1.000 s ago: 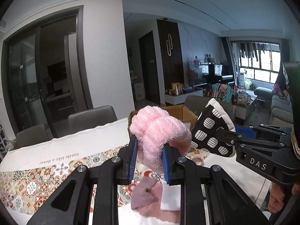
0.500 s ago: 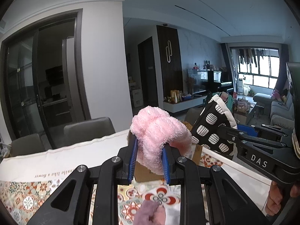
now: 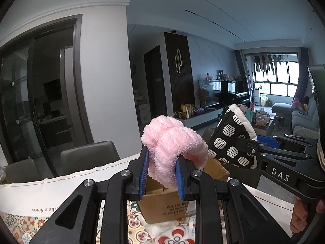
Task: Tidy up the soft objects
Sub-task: 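Lift both held items and carry them over the cardboard box, then lower both items into the box and open both tools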
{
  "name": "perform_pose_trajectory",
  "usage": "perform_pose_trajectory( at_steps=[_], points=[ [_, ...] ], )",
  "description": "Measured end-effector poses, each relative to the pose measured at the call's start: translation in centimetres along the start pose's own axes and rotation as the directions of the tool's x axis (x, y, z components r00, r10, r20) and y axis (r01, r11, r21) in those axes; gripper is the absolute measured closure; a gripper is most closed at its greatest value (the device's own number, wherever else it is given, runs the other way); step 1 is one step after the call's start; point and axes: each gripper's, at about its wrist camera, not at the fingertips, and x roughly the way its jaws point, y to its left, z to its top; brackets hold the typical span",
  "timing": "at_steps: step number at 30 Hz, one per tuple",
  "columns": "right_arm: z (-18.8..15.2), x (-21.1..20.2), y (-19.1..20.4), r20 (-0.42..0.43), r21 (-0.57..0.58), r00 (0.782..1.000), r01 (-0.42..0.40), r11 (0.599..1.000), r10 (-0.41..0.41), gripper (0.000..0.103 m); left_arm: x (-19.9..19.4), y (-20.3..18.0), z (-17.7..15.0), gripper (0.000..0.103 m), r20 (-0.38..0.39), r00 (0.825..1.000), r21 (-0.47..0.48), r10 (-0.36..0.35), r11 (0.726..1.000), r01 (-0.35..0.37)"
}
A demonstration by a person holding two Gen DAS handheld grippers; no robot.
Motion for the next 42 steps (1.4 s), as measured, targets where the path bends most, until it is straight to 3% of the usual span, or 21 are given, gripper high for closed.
perform_pose_trajectory(
  at_steps=[11, 20, 27, 35, 38, 40, 42],
  points=[
    [1.4, 5.2, -0.7, -0.060, 0.021, 0.998, 0.000, 1.000, 0.001, 0.079, 5.0, -0.1, 0.3, 0.078, -0.040, 0.999, 0.028, -0.008, 1.000, 0.009],
    [1.8, 9.1, -1.1, -0.121, 0.008, 0.993, 0.013, 1.000, -0.012, 0.078, 9.7, -0.5, 0.4, 0.078, -0.120, 0.993, 0.046, -0.014, 0.999, 0.020],
    [0.8, 12.3, -1.9, -0.200, 0.020, 0.980, 0.002, 1.000, 0.002, 0.078, 13.1, -1.0, -1.0, 0.077, -0.217, 0.975, 0.038, -0.052, 0.997, 0.061],
    [-0.7, 16.0, -3.0, -0.307, 0.053, 0.952, -0.004, 0.999, 0.020, 0.077, 16.0, -1.2, -3.1, 0.075, -0.323, 0.943, 0.029, -0.079, 0.995, 0.094],
    [-1.2, 16.8, -3.4, -0.336, 0.060, 0.942, 0.001, 0.998, 0.020, 0.075, 16.9, -1.1, -3.5, 0.068, -0.348, 0.933, 0.024, -0.086, 0.995, 0.100],
    [-1.5, 17.0, -3.7, -0.350, 0.060, 0.937, 0.006, 0.998, 0.015, 0.072, 17.2, -1.1, -3.6, 0.052, -0.363, 0.927, 0.021, -0.093, 0.994, 0.107],
    [-1.6, 17.0, -3.6, -0.354, 0.064, 0.935, 0.007, 0.998, 0.016, 0.065, 17.2, -1.3, -3.6, 0.043, -0.365, 0.926, 0.024, -0.094, 0.994, 0.110]
  ],
)
